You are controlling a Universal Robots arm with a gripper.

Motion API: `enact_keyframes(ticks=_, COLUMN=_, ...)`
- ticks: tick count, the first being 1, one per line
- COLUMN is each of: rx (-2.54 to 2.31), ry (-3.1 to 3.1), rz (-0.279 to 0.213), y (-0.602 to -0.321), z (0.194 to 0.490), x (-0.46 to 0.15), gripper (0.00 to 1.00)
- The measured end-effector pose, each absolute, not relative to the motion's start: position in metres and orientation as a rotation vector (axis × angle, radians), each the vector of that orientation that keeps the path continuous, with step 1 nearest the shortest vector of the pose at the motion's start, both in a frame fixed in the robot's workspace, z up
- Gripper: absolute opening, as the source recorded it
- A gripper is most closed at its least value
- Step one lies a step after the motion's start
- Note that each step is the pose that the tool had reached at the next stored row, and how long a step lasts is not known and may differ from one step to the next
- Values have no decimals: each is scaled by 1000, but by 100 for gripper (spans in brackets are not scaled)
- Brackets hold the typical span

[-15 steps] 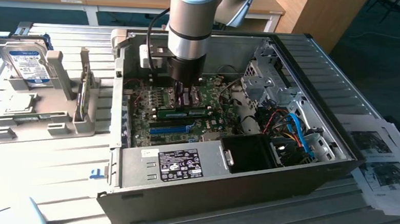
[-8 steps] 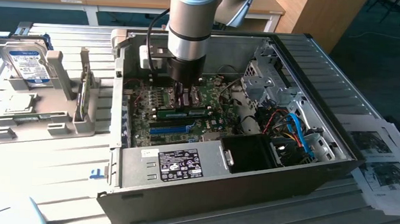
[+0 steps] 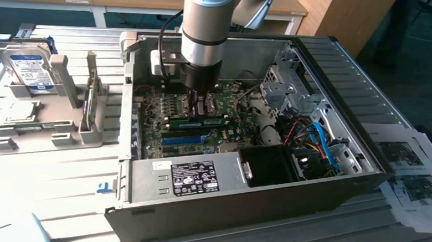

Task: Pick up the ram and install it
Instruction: 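Press down the ram until it locks into place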

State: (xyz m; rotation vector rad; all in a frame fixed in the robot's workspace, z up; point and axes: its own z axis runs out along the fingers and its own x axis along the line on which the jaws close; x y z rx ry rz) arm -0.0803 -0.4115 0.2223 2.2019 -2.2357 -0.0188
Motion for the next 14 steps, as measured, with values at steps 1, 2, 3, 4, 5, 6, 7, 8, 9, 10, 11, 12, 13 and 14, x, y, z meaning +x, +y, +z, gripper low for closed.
enact_keyframes(ticks=1, rx=2202, ry=-2236, rz=-19, y=-411, z=222, x=-80, gripper=10)
enact_keyframes(ticks=2, rx=2202, ry=-2236, rz=-19, y=-411, z=222, x=-80, gripper=10)
enact_keyframes(ticks=3, rx=2202, ry=-2236, rz=-19, y=-411, z=222, x=-80, gripper=10)
enact_keyframes(ticks=4, rx=2202, ry=-2236, rz=-18, y=-412, z=222, x=-80, gripper=10)
enact_keyframes(ticks=5, rx=2202, ry=-2236, rz=-19, y=-412, z=222, x=-80, gripper=10)
enact_keyframes(ticks=6, rx=2202, ry=-2236, rz=-19, y=-412, z=221, x=-80, gripper=10)
enact_keyframes(ticks=7, rx=2202, ry=-2235, rz=-18, y=-412, z=221, x=-80, gripper=10)
enact_keyframes(ticks=8, rx=2202, ry=-2235, rz=-18, y=-412, z=221, x=-80, gripper=10)
enact_keyframes(ticks=9, rx=2202, ry=-2235, rz=-18, y=-412, z=221, x=-80, gripper=10)
enact_keyframes(ticks=10, rx=2202, ry=-2236, rz=-19, y=-412, z=221, x=-80, gripper=10)
enact_keyframes(ticks=11, rx=2202, ry=-2236, rz=-19, y=-412, z=221, x=-80, gripper=10)
enact_keyframes(ticks=12, rx=2202, ry=-2236, rz=-19, y=-411, z=221, x=-80, gripper=10)
enact_keyframes(ticks=13, rx=2203, ry=-2236, rz=-19, y=-411, z=222, x=-80, gripper=10)
enact_keyframes(ticks=14, rx=2204, ry=-2237, rz=-19, y=-411, z=222, x=-80, gripper=10)
